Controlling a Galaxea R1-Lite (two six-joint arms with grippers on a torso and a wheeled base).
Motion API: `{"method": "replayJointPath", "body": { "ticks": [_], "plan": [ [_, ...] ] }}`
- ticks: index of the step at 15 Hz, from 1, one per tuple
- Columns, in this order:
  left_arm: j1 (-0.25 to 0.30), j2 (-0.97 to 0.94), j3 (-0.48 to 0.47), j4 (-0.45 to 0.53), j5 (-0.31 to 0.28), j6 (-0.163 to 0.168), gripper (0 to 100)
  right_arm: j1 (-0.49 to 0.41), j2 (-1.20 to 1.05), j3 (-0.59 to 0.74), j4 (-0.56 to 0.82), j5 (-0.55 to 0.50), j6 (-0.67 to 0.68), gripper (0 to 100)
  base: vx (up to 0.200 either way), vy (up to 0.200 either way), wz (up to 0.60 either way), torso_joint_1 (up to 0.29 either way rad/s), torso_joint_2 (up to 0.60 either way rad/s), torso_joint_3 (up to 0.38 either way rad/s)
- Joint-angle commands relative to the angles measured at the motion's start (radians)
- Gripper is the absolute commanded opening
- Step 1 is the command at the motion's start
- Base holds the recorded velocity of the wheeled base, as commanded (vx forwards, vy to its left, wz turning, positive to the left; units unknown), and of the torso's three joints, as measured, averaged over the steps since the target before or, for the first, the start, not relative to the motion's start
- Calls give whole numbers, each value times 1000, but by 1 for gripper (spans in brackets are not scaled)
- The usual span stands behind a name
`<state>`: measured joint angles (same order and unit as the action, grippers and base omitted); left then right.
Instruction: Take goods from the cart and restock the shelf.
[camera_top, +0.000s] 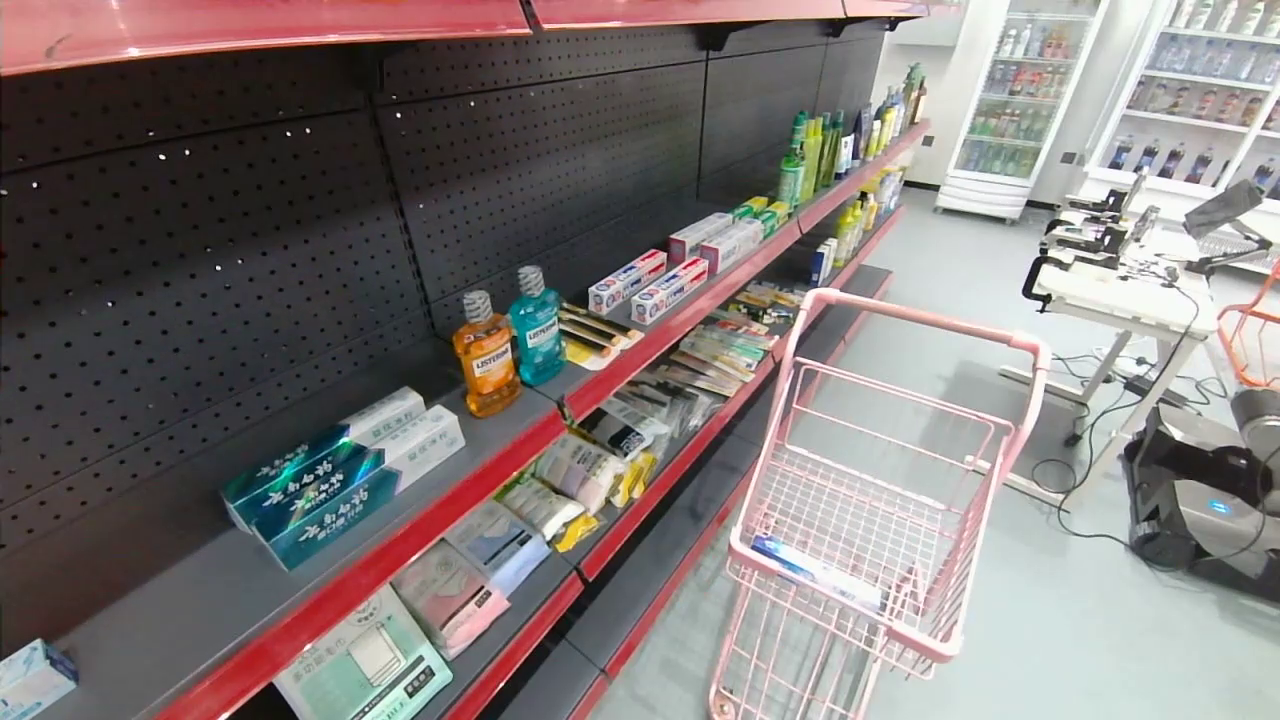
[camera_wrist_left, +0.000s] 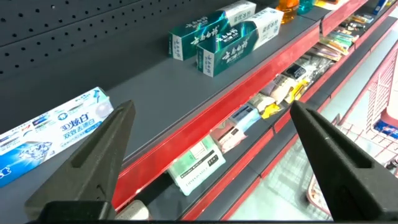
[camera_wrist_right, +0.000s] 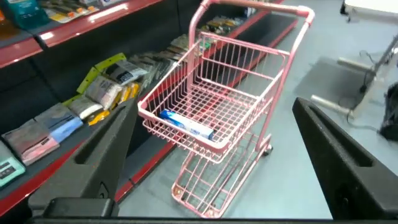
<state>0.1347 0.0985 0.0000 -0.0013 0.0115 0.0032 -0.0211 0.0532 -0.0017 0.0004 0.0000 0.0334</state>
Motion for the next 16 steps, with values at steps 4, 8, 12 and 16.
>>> {"method": "replayJointPath", "body": {
  "ticks": [4,8,12,16],
  "plan": [
    [0,0,0,0,1,1,100,-57,617,-532,13,14,273,100,0,0,0,0,0,0],
    [0,0,0,0,1,0,100,-145,1208,-860,50,92,71,100,0,0,0,0,0,0],
    [0,0,0,0,1,0,100,-152,1579,-848,-114,123,-202,100,0,0,0,0,0,0],
    [0,1,0,0,1,0,100,-163,1840,-863,-140,212,-497,100,0,0,0,0,0,0]
  ]
}}
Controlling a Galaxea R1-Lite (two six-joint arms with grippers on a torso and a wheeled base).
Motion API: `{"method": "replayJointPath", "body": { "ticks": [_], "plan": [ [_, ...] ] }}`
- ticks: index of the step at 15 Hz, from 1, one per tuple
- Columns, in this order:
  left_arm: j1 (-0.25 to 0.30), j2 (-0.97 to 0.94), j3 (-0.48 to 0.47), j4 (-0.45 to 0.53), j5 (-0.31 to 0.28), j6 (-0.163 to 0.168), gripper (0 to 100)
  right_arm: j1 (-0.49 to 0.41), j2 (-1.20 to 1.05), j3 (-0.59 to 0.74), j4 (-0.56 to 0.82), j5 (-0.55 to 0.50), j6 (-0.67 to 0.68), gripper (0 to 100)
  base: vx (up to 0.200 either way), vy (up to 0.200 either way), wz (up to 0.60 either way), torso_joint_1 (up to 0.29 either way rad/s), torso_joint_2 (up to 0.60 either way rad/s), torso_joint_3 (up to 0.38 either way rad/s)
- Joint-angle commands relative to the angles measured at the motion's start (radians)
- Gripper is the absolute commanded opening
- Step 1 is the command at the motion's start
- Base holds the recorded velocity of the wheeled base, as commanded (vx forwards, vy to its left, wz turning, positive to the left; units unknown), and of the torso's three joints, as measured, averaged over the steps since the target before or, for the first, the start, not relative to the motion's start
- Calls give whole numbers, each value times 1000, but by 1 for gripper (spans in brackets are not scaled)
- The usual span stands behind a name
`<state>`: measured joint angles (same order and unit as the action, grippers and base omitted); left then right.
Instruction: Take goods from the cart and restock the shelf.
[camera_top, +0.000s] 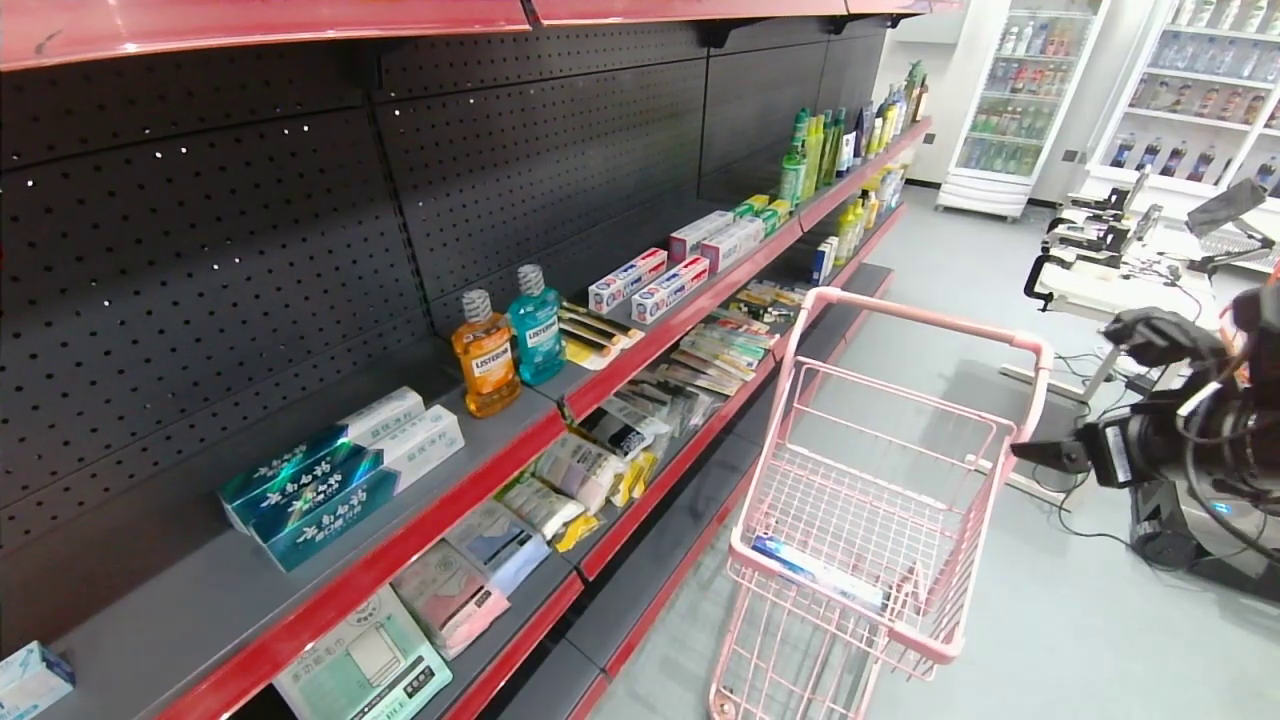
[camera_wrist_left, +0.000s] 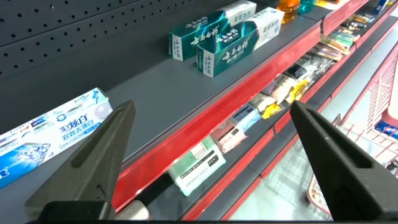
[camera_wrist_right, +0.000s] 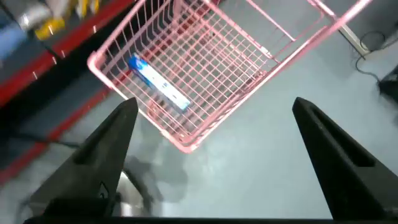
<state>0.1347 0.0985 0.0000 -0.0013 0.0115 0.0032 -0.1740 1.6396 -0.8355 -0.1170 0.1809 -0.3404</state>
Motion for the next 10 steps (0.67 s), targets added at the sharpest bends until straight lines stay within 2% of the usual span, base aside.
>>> {"method": "replayJointPath", "body": {
  "ticks": [1,4,6,10],
  "plan": [
    [0,1,0,0,1,0,100,-10,283,-33,-24,32,-164,100,0,0,0,0,0,0],
    [0,0,0,0,1,0,100,-1,411,-62,-35,95,-252,100,0,0,0,0,0,0],
    [0,0,0,0,1,0,100,21,488,-63,-116,147,-301,100,0,0,0,0,0,0],
    [0,0,0,0,1,-3,100,91,566,-111,-145,150,-336,100,0,0,0,0,0,0]
  ]
}}
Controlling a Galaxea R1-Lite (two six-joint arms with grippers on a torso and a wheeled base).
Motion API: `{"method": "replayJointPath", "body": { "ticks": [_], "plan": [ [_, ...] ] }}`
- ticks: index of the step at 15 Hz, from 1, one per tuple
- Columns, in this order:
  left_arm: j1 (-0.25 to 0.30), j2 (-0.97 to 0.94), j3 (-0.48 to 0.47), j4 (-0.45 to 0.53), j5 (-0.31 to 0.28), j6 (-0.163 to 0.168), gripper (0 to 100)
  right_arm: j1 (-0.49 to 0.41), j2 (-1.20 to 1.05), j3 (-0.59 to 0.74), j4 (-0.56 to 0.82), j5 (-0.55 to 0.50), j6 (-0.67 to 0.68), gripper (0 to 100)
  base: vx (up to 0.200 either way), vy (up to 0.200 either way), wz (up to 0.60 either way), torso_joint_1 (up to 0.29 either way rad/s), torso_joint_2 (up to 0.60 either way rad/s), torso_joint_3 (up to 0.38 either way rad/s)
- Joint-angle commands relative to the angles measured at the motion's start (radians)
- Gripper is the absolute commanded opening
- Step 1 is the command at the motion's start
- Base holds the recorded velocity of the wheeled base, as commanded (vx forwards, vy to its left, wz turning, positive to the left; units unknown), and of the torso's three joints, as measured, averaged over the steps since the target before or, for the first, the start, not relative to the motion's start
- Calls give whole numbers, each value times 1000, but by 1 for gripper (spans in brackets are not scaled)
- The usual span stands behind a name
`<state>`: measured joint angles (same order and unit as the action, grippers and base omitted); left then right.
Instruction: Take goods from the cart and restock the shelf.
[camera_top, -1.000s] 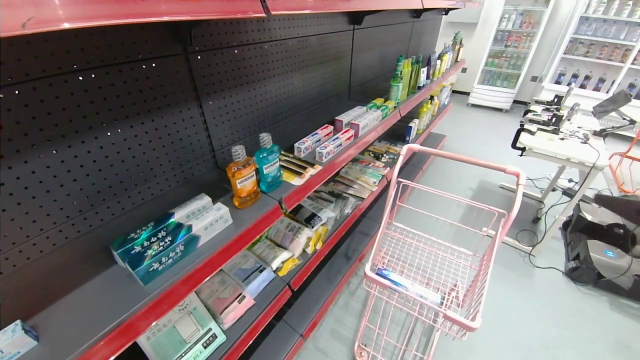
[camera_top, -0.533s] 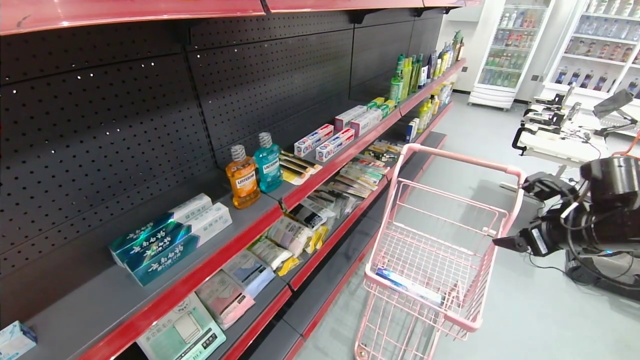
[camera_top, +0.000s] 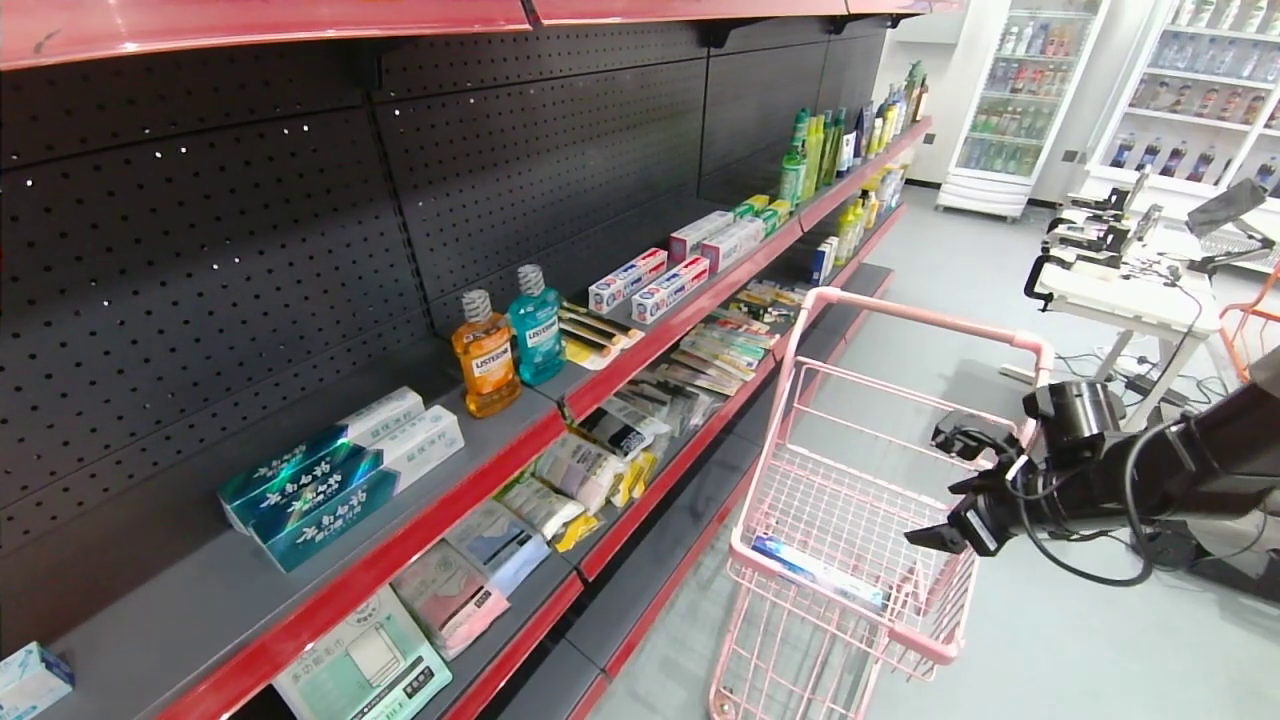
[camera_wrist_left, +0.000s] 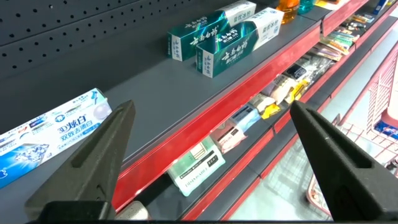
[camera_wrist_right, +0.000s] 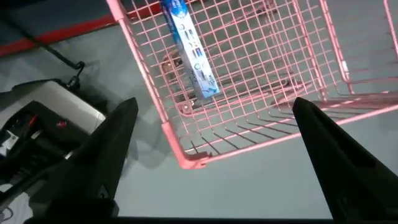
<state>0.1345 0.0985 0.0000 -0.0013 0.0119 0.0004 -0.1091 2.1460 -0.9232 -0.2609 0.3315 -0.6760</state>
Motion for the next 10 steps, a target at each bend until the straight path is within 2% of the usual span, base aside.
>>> {"method": "replayJointPath", "body": {
  "ticks": [1,7,10],
  "plan": [
    [1,0,0,0,0,0,100,32,88,-52,0,0,-1,100,0,0,0,0,0,0],
    [1,0,0,0,0,0,100,8,221,-102,-8,3,-8,100,0,0,0,0,0,0],
    [1,1,0,0,0,0,100,8,290,-128,-70,1,-36,100,0,0,0,0,0,0]
  ]
}}
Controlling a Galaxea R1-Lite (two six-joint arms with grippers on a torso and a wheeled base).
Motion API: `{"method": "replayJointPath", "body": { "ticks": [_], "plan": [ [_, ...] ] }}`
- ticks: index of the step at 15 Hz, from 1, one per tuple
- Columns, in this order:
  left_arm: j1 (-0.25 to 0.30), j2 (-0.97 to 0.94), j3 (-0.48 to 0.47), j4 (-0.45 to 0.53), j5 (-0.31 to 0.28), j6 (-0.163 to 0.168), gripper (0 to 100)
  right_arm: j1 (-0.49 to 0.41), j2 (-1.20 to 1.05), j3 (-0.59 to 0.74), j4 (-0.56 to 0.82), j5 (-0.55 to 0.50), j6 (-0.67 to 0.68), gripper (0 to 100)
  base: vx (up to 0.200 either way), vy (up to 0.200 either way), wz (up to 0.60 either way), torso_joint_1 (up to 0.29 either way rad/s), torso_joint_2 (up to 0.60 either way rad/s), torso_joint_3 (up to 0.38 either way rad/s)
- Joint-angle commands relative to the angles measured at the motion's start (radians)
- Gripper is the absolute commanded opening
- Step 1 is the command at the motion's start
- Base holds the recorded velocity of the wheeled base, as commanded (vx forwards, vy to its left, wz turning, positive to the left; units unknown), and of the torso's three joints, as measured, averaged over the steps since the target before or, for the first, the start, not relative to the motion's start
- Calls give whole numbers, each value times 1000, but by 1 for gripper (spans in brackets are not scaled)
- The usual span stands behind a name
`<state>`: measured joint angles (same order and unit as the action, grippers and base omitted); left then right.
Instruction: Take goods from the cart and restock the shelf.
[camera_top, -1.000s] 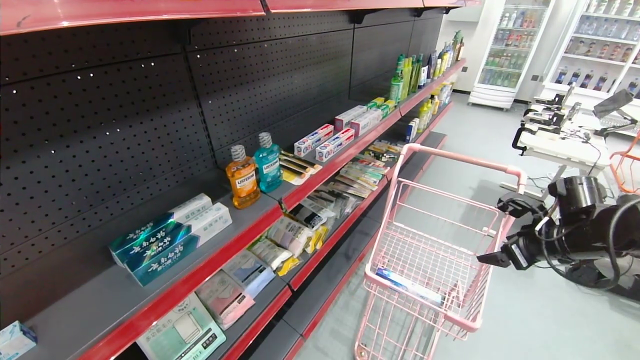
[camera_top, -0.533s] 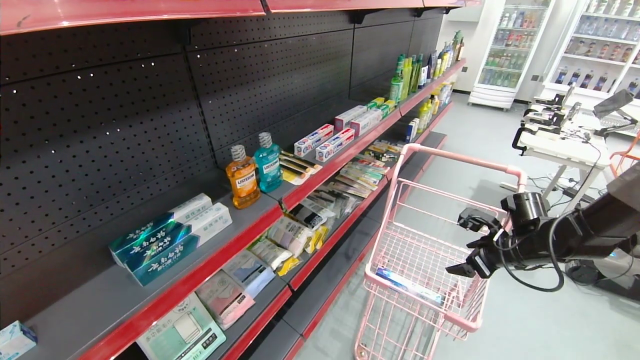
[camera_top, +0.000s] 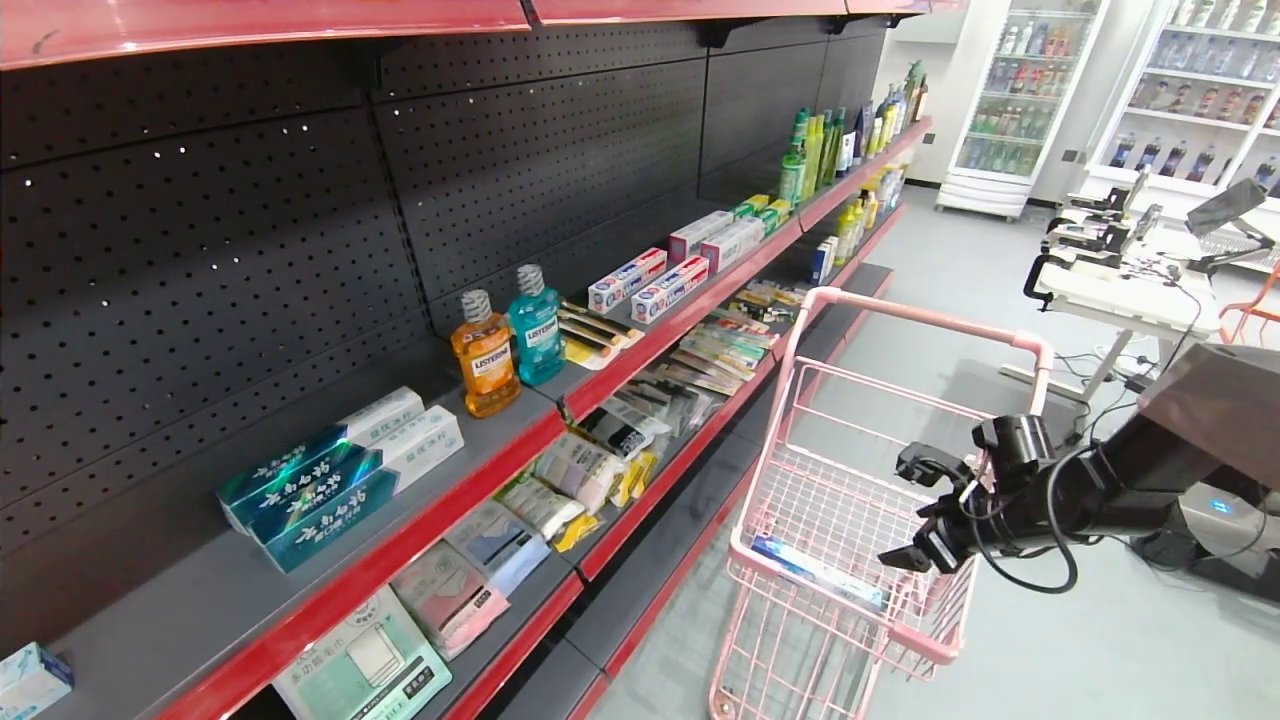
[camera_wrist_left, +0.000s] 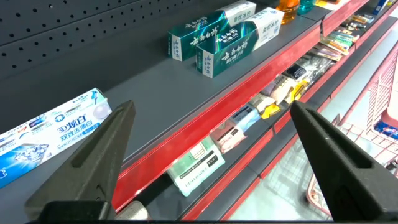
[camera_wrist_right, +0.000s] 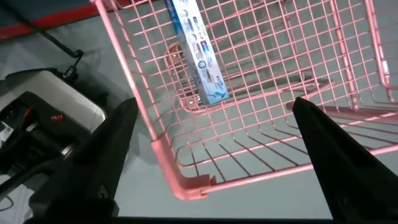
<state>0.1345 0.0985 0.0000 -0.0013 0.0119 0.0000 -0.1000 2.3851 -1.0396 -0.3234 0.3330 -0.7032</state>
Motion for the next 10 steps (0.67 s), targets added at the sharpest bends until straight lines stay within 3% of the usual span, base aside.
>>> {"method": "replayJointPath", "body": {
  "ticks": [1,10],
  "plan": [
    [1,0,0,0,0,2,100,-1,59,-13,-9,0,-25,100,0,0,0,0,0,0],
    [1,0,0,0,0,0,100,16,85,-59,-9,-6,-32,100,0,0,0,0,0,0]
  ]
}}
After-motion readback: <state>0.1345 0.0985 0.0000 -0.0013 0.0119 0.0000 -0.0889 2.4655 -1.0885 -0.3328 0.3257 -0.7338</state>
